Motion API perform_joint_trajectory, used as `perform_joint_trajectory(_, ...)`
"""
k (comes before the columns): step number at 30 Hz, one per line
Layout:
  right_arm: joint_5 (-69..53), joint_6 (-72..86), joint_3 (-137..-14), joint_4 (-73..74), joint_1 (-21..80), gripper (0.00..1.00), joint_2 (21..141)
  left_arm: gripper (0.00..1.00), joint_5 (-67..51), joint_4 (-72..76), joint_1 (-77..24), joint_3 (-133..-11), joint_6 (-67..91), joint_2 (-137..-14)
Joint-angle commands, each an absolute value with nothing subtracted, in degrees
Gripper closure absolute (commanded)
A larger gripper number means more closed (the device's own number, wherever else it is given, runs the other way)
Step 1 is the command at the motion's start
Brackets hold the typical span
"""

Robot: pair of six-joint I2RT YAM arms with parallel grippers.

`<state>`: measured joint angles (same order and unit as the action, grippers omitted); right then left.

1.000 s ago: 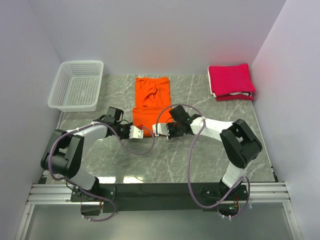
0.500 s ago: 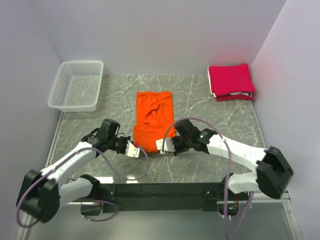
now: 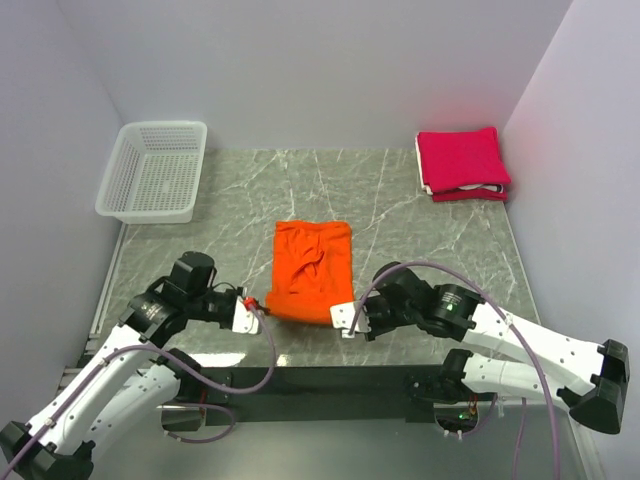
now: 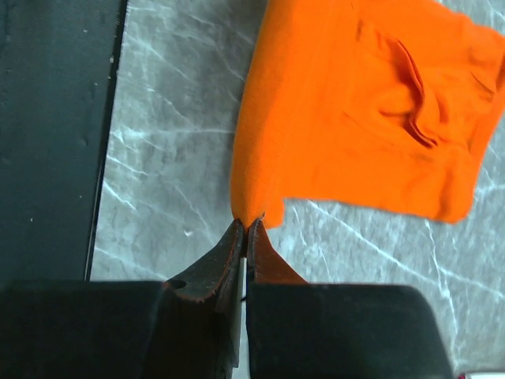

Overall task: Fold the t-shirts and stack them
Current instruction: Fold the tshirt

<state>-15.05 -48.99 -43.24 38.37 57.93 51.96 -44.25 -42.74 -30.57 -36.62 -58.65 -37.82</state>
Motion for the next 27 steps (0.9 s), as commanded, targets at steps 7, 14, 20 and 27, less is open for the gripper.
perform_joint_trajectory(7, -13.79, -52.45, -50.52, 39.55, 49.95, 1.00, 54.22, 0.99, -48.67, -40.78, -23.32, -47.36, -53.43, -45.52)
perform_joint_trajectory(14, -17.75, -62.04, -58.18, 41.58, 41.23, 1.00, 63.61, 0.99, -53.70, -43.17, -15.56, -56.24, -61.17, -57.99)
perform_joint_trajectory(20, -20.83, -66.88, -66.61, 42.28, 33.50, 1.00, 76.26, 0.99, -53.17, -37.10, -13.01, -61.52, -59.59, -70.03)
perform_joint_trajectory(27, -24.08, -71.80, -79.44, 43.24, 26.11, 1.00, 93.93, 0.99, -52.21, -29.71, -10.46, -68.81, -55.55, -88.13)
